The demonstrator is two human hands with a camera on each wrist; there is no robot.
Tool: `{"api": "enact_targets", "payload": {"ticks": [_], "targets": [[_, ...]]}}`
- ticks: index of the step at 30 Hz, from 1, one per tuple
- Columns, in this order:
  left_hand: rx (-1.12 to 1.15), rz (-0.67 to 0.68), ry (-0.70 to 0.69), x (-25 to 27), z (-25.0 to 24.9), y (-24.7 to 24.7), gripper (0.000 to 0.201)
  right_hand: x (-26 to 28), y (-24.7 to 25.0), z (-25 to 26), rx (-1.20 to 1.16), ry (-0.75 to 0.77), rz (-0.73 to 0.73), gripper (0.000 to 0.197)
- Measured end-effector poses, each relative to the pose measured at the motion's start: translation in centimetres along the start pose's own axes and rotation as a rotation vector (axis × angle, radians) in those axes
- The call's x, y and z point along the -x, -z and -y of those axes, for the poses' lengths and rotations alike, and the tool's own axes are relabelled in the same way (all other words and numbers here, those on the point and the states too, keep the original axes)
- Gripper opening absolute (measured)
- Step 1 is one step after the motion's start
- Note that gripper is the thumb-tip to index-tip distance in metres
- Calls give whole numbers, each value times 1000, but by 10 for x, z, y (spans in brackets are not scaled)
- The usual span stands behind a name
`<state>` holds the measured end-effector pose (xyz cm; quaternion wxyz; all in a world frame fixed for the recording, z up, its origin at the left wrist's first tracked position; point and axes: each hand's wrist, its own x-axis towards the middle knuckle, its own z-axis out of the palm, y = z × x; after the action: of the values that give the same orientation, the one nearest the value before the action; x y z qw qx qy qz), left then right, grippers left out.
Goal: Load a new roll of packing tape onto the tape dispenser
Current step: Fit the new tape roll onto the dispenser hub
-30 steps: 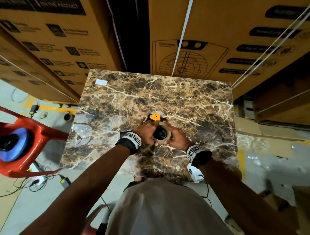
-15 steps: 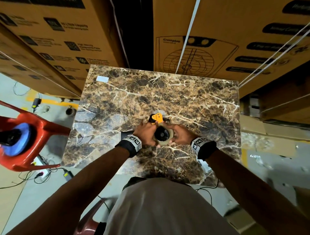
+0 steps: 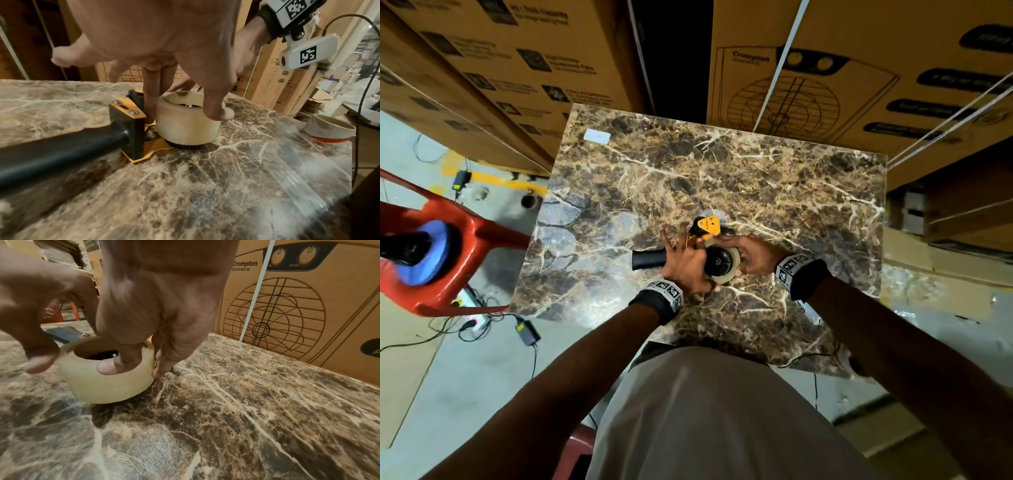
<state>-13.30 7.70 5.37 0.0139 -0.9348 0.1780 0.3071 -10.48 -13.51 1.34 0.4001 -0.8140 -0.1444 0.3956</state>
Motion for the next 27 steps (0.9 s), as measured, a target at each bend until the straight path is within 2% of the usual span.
{"api": "enact_targets", "payload": {"ticks": [3,5,7,9,14,16,19,22,25,27], "targets": [[43,8,16,3,-3,3,106,5,2,7,16,9,7,83],[75,19,9,3,-2,8,109,6,-1,6,26,-37,-33,89],[96,23,-18,1,2,14,103,6,-7,-10,58,-98,-90,99],[80,32,-49,-3,8,21,98,3,-20,-29,92,-105,-170,101],[60,-62,-40,8,16,21,95,22,-61,-2,130,-162,-423,101],[117,-85,-12,14,19,9,89,24,-75,-5,56,-182,-487,93],[200,-54,-16,18,21,-7,101,24,-86,-26,1,-214,-506,80],[174,-25,-17,16,16,-10,111,40,-73,8,17,-235,-562,81],[189,5,-3,16,14,-9,105,44,-63,26,108,-250,-538,52],[199,19,13,16,14,-8,99,39,-63,30,152,-243,-523,48]]}}
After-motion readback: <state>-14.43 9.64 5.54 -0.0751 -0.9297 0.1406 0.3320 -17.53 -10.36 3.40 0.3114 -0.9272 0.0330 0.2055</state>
